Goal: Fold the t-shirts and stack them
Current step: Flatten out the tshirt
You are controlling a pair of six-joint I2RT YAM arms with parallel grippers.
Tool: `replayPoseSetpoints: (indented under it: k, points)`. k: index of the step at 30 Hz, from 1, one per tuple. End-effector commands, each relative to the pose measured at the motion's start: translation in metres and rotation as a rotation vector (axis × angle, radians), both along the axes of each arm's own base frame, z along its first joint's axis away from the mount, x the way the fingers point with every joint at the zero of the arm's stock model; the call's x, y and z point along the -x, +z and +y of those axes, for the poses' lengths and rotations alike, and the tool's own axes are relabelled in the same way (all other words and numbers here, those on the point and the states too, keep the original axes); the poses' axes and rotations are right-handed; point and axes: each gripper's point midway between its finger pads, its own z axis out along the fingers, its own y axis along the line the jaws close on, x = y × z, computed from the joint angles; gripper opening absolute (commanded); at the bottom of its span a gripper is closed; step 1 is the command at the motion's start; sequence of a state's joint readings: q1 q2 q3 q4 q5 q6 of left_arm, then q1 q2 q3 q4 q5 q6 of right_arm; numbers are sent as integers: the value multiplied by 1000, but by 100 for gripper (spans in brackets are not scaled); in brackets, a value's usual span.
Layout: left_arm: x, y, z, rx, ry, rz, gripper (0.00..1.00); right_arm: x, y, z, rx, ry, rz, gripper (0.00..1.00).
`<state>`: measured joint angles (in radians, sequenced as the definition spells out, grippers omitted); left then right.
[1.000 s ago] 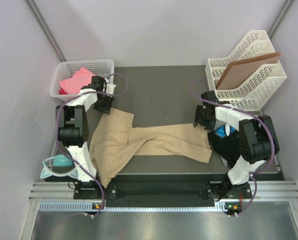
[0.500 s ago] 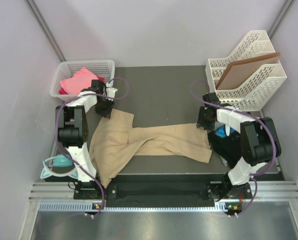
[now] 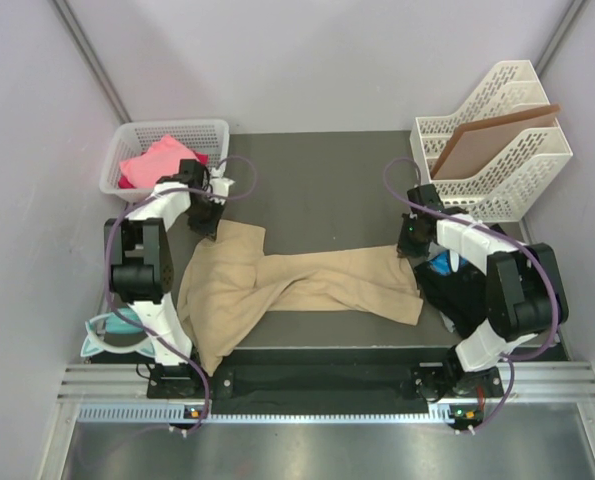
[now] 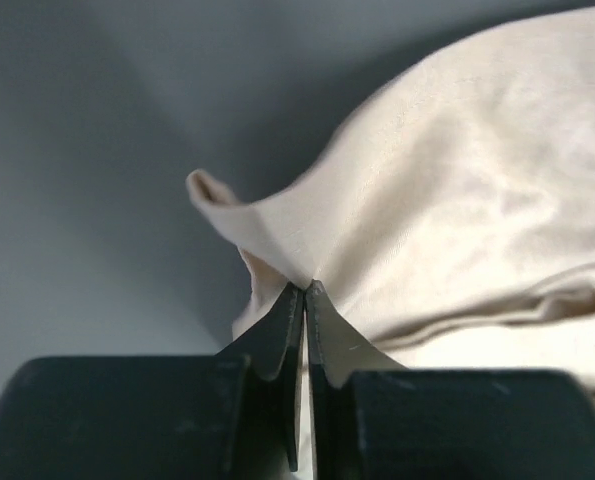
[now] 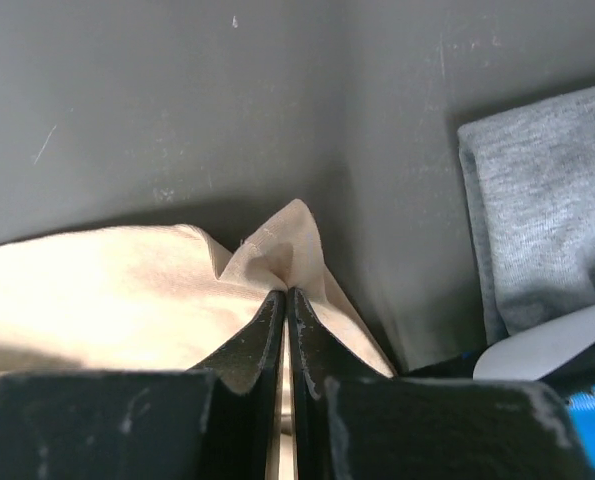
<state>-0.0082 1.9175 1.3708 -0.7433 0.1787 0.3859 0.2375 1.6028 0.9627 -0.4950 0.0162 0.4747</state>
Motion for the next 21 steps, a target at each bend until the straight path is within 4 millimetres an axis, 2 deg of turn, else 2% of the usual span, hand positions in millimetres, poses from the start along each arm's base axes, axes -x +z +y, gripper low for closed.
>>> replayPoseSetpoints:
  k: [1,2,3,4,5,8,14,17,18,21]
  points:
    - [-6,53,-1,10,1,-137,9,-8,20,2,-19,-1,-55,2]
    - [1,49,0,0,5,-137,19,-6,17,2,-20,0,-47,3]
    - [1,47,5,-22,10,-152,23,-6,15,2,-20,-1,-44,6]
    - [-4,46,7,-36,13,-187,25,-3,11,2,-18,1,-34,7]
    - [2,37,10,-48,16,-182,27,-2,9,1,-17,1,-31,7]
    - [-1,24,18,-91,31,-218,31,1,5,1,-17,0,-23,7]
    - [-9,3,20,-100,51,-191,32,1,8,0,-15,2,-31,9]
    - [-18,2,20,-100,73,-218,33,2,10,0,-14,0,-39,10]
    - [-20,3,31,-100,113,-229,33,2,10,0,-14,3,-39,10]
    - [-30,10,33,-97,145,-289,33,3,10,-1,-13,4,-43,10]
